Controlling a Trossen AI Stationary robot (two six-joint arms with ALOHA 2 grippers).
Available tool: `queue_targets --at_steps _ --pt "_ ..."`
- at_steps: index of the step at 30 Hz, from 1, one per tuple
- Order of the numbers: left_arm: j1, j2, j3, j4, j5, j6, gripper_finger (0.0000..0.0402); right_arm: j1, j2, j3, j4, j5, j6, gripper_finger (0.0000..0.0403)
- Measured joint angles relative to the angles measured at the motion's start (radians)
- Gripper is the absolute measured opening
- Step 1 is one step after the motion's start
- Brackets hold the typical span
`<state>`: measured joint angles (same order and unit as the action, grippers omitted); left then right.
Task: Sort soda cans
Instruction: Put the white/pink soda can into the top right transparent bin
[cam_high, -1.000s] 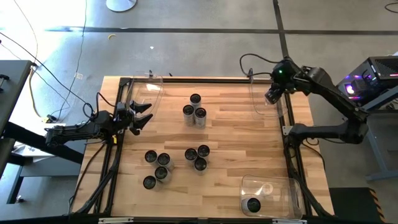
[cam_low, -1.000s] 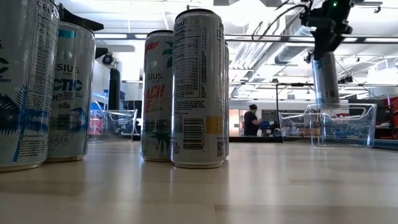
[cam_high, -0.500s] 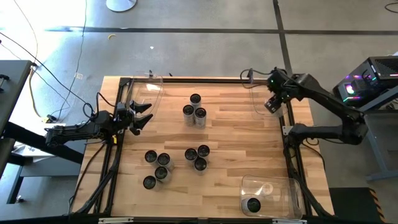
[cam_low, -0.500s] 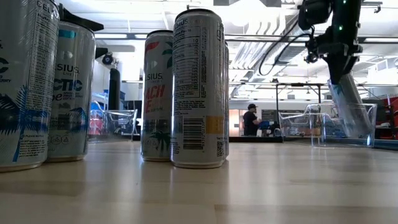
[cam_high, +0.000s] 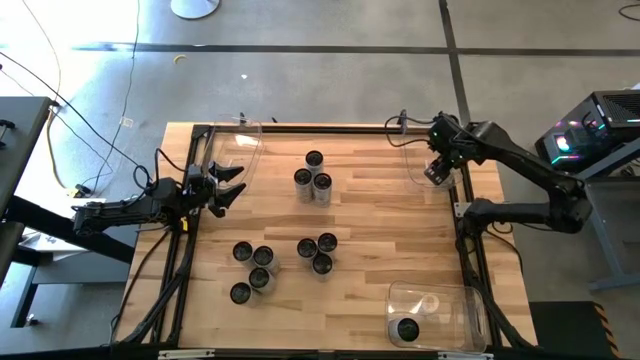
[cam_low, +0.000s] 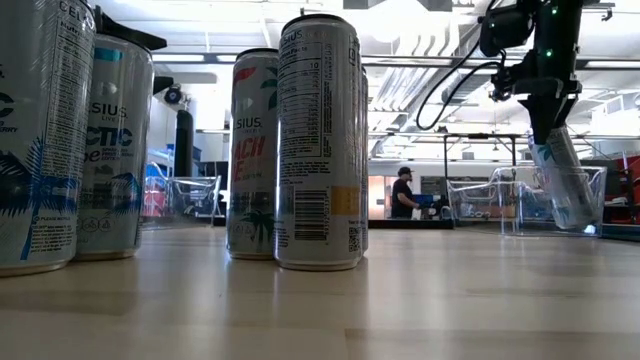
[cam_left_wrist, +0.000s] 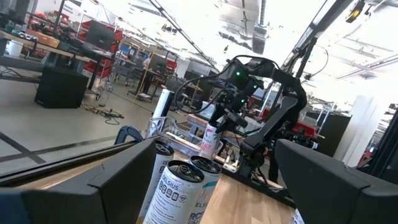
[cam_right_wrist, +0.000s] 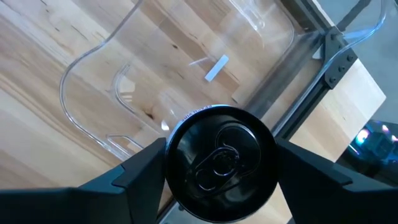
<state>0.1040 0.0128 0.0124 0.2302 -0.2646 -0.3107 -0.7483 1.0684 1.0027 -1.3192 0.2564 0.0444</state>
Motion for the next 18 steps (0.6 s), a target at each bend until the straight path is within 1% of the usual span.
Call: queue_targets --at_steps 7,11,14,18 --pt "0.0 0.0 0.0 0.0 0.0 0.0 0.0323 0.0 0.001 -0.001 0.001 -0.003 -0.005 0.0263" --pt "0.0 0.0 0.0 0.0 0.0 0.0 0.0323 -0.001 0.002 -0.004 0.025 -0.038 0.002 0.0264" --pt "0.0 0.0 0.0 0.0 0.0 0.0 0.0323 -0.001 0.003 -0.007 0.033 -0.086 0.03 0.0264" --pt "0.0 0.0 0.0 0.0 0.0 0.0 0.0323 -0.005 0.003 -0.007 0.049 -0.087 0.038 0.0265"
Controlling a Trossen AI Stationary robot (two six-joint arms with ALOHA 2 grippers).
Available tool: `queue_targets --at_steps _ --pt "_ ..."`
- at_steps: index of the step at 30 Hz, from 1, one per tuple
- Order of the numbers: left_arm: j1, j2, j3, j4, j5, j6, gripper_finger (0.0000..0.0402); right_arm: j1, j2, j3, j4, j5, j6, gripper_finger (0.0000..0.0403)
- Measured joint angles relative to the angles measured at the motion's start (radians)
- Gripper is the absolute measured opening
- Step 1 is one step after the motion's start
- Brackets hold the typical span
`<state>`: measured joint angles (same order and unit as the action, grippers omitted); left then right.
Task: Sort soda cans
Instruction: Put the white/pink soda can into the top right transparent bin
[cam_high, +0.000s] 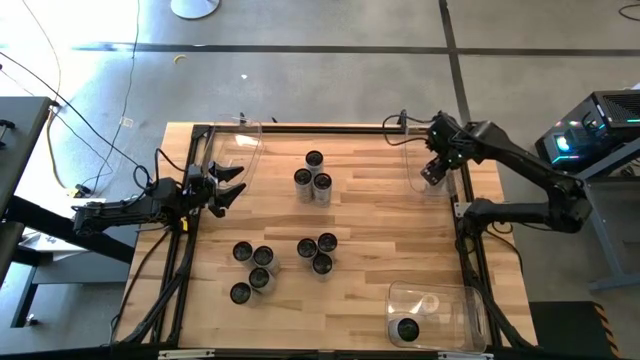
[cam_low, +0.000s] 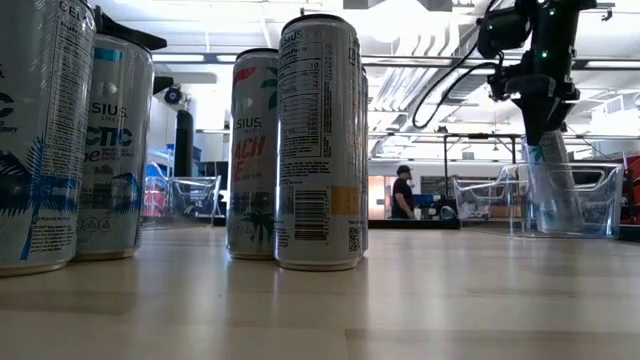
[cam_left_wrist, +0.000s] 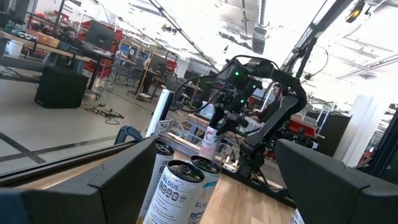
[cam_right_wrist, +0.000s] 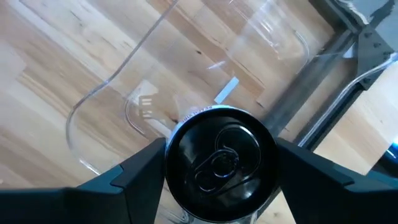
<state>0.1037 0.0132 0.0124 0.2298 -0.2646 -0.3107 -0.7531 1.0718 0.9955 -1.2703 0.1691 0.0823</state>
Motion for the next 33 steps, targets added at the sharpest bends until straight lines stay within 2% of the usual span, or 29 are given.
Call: queue_targets --at_steps 16,25,33 --pt "0.0 0.0 0.0 0.0 0.0 0.0 0.0323 0.0 0.0 0.002 -0.059 0.034 -0.023 0.0265" --pt "0.0 0.0 0.0 0.0 0.0 0.0 0.0323 0.0 -0.001 0.003 -0.051 -0.029 -0.035 0.0265" --pt "0.0 0.0 0.0 0.0 0.0 0.0 0.0323 0.0 0.0 0.003 -0.076 -0.028 -0.037 0.0265"
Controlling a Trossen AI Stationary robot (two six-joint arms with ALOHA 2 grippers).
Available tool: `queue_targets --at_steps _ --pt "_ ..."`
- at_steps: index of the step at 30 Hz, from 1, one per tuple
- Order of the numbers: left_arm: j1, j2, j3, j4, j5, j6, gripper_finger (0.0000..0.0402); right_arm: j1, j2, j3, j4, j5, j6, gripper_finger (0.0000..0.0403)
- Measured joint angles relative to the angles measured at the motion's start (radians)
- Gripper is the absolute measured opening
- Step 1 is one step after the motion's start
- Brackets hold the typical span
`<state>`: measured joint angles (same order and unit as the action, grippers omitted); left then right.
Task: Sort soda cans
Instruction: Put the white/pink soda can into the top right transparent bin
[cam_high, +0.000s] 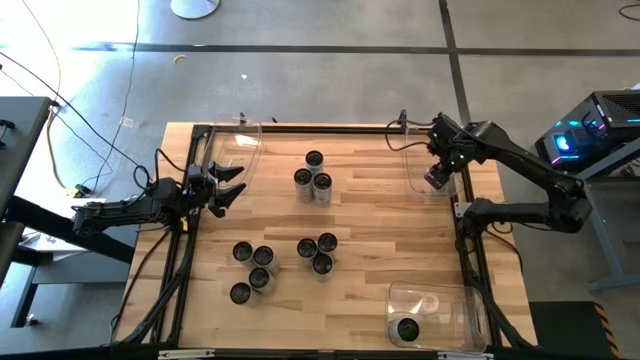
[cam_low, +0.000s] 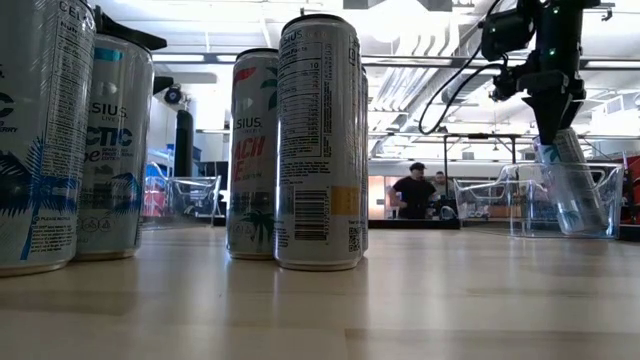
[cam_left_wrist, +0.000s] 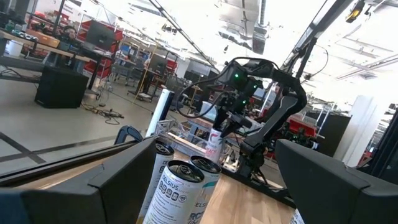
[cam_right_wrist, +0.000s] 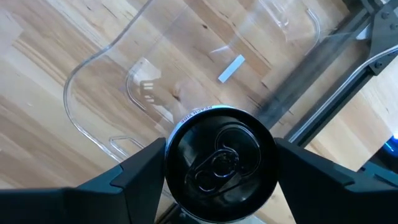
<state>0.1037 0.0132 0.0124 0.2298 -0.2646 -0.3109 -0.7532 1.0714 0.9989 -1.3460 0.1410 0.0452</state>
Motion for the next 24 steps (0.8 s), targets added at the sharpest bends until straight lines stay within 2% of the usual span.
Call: queue_targets --at_steps 15,24 --pt "0.0 0.0 0.0 0.0 0.0 0.0 0.0323 0.0 0.0 0.0 -0.039 0.003 0.031 0.0267" --pt "0.0 0.0 0.0 0.0 0.0 0.0 0.0323 0.0 0.0 0.002 -0.047 -0.015 0.033 0.0297"
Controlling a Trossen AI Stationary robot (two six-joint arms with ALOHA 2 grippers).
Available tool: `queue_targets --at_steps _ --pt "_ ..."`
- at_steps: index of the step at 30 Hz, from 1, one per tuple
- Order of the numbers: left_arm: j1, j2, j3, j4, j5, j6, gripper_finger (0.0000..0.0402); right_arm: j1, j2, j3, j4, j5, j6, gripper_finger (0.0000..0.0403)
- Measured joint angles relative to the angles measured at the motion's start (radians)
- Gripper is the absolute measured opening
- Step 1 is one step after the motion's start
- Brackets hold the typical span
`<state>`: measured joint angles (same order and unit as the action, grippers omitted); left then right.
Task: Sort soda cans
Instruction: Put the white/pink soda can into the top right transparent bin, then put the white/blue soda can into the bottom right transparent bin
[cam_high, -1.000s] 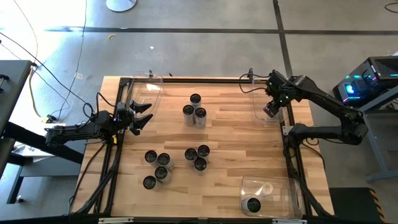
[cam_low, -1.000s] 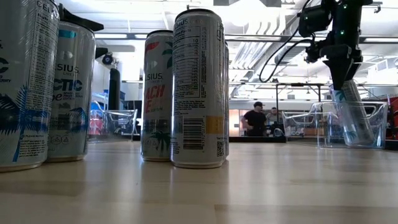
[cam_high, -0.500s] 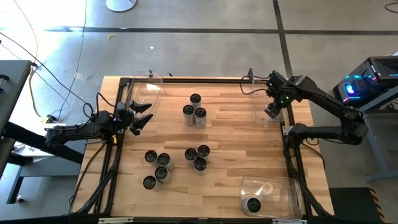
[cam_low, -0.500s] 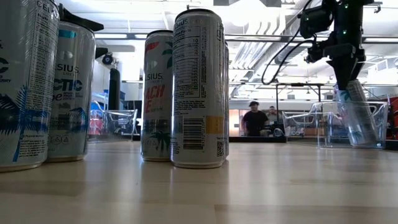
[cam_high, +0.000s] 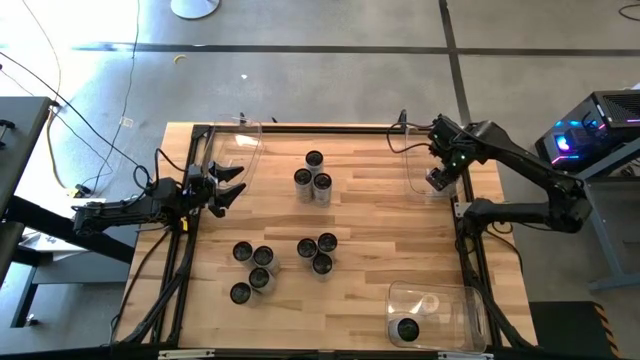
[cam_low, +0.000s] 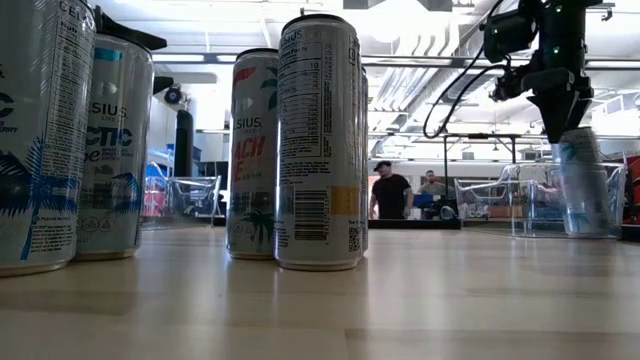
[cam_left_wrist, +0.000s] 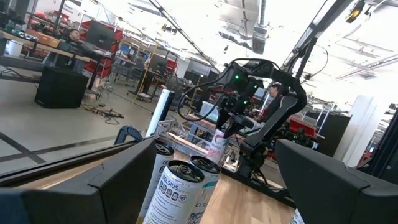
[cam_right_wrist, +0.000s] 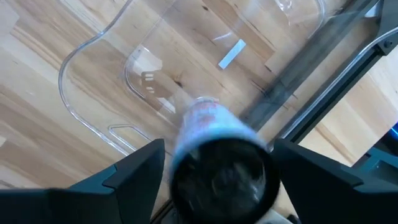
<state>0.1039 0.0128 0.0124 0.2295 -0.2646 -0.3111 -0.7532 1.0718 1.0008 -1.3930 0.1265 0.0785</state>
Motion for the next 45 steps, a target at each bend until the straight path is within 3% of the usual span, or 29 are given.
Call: queue_targets --at_steps 9,18,23,29,37,41,45 --pt "0.0 0.0 0.0 0.0 0.0 0.0 0.0323 0.0 0.0 0.01 0.005 0.027 -0.01 0.0298" --pt "0.0 0.0 0.0 0.001 0.0 0.007 0.0323 0.006 -0.003 0.159 0.128 0.029 -0.032 0.0298" --pt "0.0 0.0 0.0 0.001 0.0 0.008 0.0323 0.063 -0.034 0.123 0.454 -0.052 -0.084 0.0299" --pt "0.0 0.0 0.0 0.001 0.0 0.008 0.0323 0.225 -0.046 -0.075 0.953 -0.218 -0.094 0.0299" --pt "0.0 0.0 0.0 0.001 -0.015 0.01 0.0323 0.521 -0.039 -0.358 1.64 -0.172 -0.161 0.0299" --pt "0.0 0.0 0.0 0.001 -0.035 0.027 0.0323 0.595 0.003 -0.414 1.861 -0.18 -0.119 0.0299" --pt "0.0 0.0 0.0 0.008 -0.037 0.052 0.0323 0.643 0.131 -0.405 1.936 -0.178 -0.079 0.0299"
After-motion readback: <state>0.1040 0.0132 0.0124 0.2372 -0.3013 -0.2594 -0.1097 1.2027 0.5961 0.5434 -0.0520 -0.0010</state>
